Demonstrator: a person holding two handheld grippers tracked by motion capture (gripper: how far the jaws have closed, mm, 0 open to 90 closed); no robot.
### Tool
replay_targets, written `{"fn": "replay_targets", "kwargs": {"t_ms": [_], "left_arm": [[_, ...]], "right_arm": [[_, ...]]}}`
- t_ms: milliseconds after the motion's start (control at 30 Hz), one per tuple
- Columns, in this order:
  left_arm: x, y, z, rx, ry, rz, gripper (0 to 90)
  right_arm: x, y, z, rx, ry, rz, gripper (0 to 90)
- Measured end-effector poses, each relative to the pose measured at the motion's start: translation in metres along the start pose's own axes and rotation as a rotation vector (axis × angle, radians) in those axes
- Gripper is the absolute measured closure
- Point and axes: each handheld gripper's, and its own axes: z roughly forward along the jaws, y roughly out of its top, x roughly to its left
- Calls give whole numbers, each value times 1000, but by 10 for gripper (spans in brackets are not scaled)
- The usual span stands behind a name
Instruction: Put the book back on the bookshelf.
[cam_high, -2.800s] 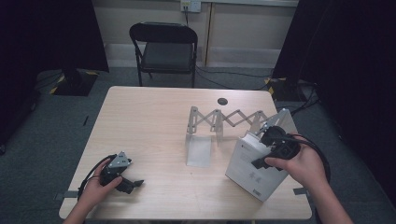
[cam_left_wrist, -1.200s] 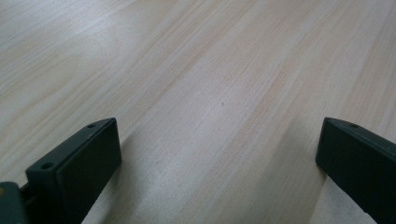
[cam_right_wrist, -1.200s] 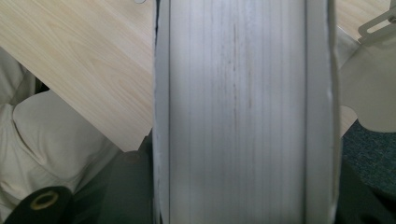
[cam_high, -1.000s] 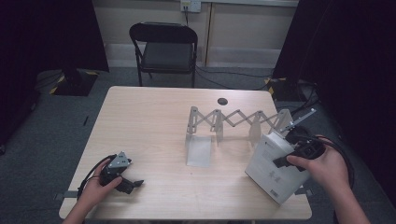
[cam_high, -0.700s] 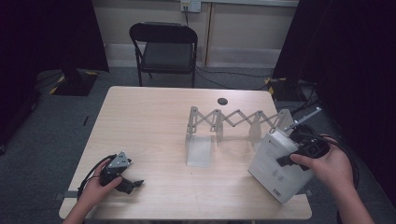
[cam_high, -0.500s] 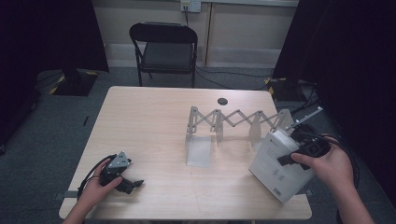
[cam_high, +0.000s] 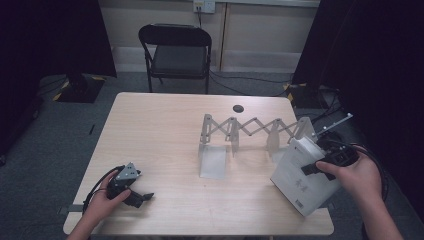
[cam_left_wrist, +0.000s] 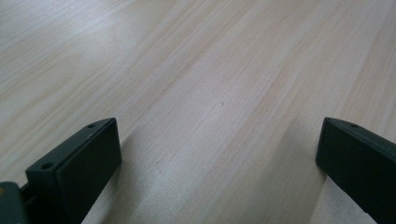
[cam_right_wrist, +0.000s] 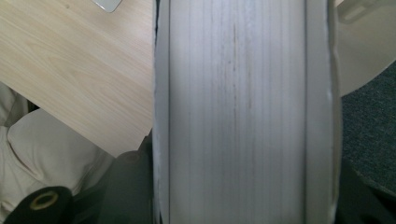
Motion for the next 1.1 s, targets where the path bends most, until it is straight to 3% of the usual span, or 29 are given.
{"fn": "replay_targets", "kwargs": {"t_ms": [500, 1100], "left_arm": [[0, 0, 0, -1, -2, 1, 0], [0, 0, 0, 4, -2, 2, 0]], "right_arm": [[-8, 2, 1, -5, -14, 74, 528], [-11, 21, 6, 26, -59, 148, 529]]}}
